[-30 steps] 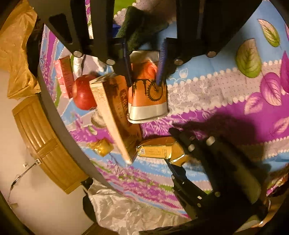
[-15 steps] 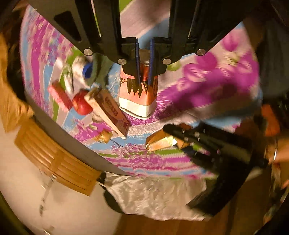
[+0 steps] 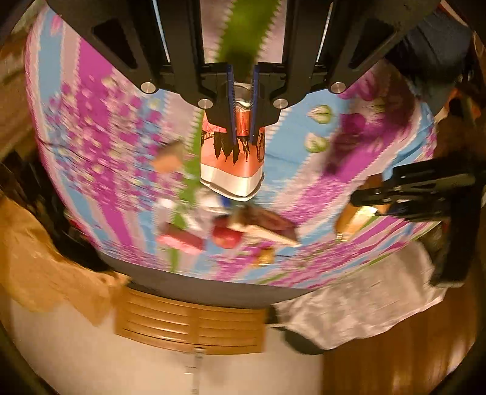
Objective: Collect trash
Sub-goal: 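Carry the gold box and orange cup toward the green bin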
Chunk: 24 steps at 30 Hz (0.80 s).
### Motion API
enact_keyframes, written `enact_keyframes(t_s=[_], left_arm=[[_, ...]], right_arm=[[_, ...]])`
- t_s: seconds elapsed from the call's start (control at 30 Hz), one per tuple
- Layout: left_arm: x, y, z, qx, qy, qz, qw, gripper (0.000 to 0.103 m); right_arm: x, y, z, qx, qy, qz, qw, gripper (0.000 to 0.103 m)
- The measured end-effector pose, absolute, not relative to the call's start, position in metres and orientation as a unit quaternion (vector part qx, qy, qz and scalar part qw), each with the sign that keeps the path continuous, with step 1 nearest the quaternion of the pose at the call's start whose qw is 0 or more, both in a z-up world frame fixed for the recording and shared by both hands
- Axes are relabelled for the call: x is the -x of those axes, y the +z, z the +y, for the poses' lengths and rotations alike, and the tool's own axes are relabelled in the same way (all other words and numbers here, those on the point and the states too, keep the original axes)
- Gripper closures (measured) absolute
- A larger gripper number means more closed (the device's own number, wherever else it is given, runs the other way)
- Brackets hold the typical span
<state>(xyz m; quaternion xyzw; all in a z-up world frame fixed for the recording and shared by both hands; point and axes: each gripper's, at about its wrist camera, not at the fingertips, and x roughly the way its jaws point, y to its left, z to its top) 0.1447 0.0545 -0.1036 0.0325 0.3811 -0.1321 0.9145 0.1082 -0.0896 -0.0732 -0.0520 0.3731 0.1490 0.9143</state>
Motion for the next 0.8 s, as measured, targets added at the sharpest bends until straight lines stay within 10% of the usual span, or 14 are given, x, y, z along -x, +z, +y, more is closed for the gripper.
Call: enact_keyframes(t_s=[0.8], left_arm=[[-0.133,0.013,-0.2,-0.122,-0.245,0.268,0.924,0.07]], right_arm=[[-0.008,0.035,-0.33,-0.026,-0.115,0.27,0.956,0.094]])
